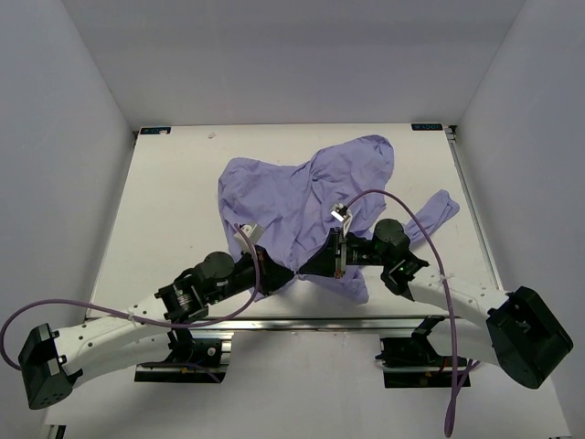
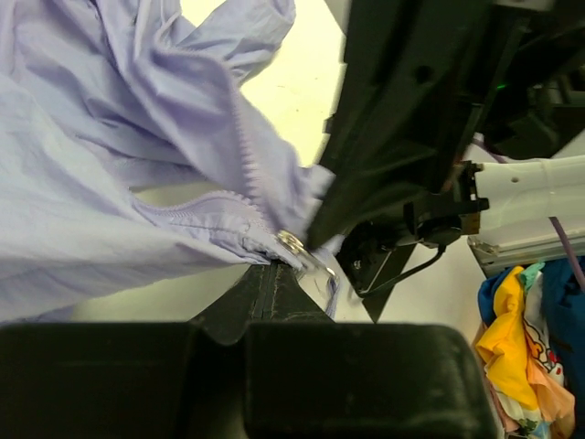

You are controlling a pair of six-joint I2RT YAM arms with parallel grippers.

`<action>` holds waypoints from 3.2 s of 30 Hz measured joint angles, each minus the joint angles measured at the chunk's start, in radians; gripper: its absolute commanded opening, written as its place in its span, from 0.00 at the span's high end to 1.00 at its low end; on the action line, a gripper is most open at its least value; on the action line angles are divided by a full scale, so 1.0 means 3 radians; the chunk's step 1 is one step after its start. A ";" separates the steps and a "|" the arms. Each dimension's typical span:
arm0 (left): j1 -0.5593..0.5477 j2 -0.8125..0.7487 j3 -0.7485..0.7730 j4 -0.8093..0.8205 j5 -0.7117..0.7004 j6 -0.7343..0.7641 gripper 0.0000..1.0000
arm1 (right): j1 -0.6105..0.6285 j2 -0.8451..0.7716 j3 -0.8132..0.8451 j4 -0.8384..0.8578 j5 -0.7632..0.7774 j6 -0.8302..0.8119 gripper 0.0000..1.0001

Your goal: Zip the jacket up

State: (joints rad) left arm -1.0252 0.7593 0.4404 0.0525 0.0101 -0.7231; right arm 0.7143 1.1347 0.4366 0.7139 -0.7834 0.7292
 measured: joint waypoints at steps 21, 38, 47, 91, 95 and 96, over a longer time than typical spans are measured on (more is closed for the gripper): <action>0.0000 0.0036 0.0042 -0.0601 0.0314 -0.0008 0.70 | 0.0020 -0.0409 -0.0003 -0.0141 0.0970 0.0178 1.00; 0.0000 -0.0523 0.0100 -0.1228 0.0046 -0.0544 0.02 | 0.0148 -0.0600 -0.0305 -0.1151 0.0960 -0.0092 1.00; 0.0000 0.0268 0.0131 -0.1457 0.0060 -0.0713 0.02 | 0.0612 -0.0167 -0.0310 -0.1603 0.1226 -0.0275 0.94; 0.0000 0.0516 -0.0252 -0.0951 0.0303 -0.0844 0.27 | 0.1132 0.0758 0.0056 -0.1630 0.1943 0.0108 0.87; 0.0000 0.0491 -0.0257 -0.0945 0.0303 -0.0833 0.27 | 0.1137 0.0716 0.0056 -0.1606 0.1915 0.0076 1.00; 0.0000 0.0490 -0.0257 -0.0945 0.0303 -0.0823 0.27 | 0.1137 0.0703 0.0056 -0.1586 0.1901 0.0071 1.00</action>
State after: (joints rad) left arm -1.0252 0.9062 0.3634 -0.2310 0.1009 -0.9699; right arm 1.0554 1.3457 0.4534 0.2382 -0.2131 0.7506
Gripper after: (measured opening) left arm 0.729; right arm 0.020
